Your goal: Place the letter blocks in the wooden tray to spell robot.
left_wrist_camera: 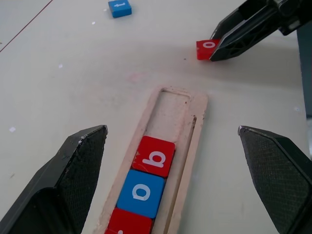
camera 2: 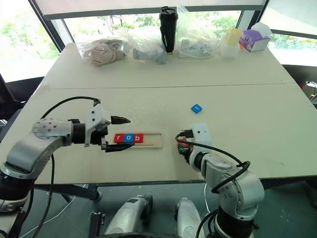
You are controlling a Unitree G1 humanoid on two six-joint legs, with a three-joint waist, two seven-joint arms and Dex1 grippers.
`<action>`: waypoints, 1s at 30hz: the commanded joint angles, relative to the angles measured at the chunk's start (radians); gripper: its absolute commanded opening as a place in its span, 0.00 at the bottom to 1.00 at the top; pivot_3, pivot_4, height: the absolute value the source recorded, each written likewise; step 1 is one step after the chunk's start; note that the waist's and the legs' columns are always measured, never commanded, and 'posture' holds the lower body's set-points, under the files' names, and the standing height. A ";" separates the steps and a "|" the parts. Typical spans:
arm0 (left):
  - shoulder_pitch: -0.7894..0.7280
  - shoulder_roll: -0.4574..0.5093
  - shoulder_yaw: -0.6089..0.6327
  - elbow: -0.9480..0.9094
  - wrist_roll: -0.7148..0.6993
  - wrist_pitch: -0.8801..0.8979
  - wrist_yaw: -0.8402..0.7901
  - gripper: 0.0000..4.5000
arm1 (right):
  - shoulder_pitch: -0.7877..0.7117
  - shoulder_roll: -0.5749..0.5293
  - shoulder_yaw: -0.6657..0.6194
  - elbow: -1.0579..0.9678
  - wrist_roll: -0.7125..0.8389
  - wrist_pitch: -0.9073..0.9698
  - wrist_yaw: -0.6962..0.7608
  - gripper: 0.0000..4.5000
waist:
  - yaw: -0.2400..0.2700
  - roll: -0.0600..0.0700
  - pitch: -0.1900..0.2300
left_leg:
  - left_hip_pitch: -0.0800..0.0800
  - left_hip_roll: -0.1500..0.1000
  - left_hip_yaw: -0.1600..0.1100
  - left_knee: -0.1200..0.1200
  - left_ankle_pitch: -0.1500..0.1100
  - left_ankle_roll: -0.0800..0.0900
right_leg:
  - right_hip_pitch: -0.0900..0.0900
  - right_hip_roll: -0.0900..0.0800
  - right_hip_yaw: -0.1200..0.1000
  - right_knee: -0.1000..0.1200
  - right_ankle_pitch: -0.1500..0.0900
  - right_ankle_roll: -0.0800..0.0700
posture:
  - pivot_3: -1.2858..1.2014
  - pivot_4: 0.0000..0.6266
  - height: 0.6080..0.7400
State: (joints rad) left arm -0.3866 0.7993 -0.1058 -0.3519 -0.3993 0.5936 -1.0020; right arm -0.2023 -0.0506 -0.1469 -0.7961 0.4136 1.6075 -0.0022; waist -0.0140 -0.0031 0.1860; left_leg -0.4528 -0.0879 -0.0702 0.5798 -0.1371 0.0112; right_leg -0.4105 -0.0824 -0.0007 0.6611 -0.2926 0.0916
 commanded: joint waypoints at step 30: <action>0.027 0.050 0.008 -0.028 0.025 -0.088 -0.082 1.00 | -0.269 -0.819 0.414 0.870 -0.222 -1.483 1.339 0.99 | 0.004 0.000 0.001 | -0.006 0.002 0.002 0.012 -0.003 0.005 | 0.006 0.000 -0.003 -0.012 0.002 0.003 | 0.52 0.24 1.00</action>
State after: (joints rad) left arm -0.3503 0.8407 -0.1290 -0.3634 -0.3702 0.5141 -1.0837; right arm -0.4434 -0.8745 0.2677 0.0495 0.2063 0.1712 1.3009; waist -0.0097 -0.0031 0.1866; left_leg -0.4591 -0.0861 -0.0687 0.5918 -0.1402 0.0165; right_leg -0.4047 -0.0826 -0.0034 0.6490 -0.2895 0.0961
